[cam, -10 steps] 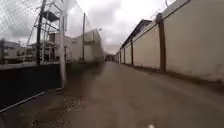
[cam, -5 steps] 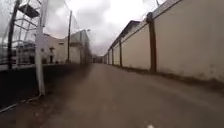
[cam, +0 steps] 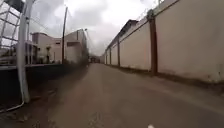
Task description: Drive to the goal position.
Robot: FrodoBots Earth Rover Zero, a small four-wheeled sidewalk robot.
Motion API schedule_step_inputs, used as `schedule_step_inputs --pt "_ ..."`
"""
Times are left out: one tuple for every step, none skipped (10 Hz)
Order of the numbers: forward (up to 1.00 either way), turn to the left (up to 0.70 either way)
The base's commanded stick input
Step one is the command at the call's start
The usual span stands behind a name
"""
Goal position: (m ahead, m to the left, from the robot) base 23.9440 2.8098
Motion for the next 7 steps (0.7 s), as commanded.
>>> schedule_step_inputs --pt "0.70 0.00" --pt "0.70 0.04" --pt "0.70 0.35" --pt "0.70 0.35" --pt "0.70 0.35" --pt "0.70 0.35" --pt "0.70 0.06"
